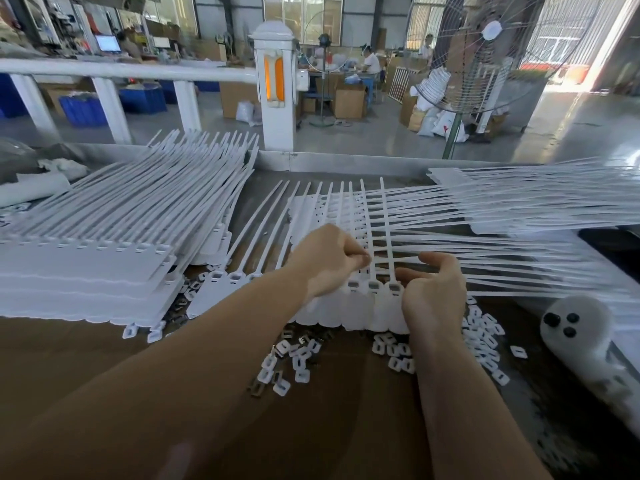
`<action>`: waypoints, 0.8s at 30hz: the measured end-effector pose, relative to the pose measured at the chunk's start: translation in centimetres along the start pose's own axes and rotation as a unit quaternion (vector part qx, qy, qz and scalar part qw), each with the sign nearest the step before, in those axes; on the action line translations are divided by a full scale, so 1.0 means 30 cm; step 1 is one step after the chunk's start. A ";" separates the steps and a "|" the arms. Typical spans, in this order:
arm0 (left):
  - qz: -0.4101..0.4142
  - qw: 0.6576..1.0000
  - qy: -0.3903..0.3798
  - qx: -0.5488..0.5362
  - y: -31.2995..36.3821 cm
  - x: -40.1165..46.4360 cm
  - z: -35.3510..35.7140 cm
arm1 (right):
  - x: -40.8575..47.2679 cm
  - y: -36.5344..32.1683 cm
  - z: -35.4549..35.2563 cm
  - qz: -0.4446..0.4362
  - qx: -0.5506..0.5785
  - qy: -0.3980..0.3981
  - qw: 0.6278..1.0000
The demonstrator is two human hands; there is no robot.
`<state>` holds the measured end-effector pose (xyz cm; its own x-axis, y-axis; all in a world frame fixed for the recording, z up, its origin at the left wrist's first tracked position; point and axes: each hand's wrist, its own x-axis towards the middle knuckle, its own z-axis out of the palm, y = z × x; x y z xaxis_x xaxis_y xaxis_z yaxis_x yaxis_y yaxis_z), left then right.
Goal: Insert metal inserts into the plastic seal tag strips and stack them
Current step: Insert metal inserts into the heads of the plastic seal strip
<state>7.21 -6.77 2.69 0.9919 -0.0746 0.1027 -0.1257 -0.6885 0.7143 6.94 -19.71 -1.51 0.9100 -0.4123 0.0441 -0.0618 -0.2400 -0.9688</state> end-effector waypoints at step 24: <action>-0.104 0.948 0.228 0.197 -0.286 -0.260 -0.153 | -0.082 0.006 0.039 -0.410 -0.308 -0.060 0.856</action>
<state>0.48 3.03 -1.08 0.8730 0.3497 0.3399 0.1774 -0.8769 0.4467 5.18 -17.70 -2.07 0.7839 0.2021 0.5871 0.4479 -0.8388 -0.3094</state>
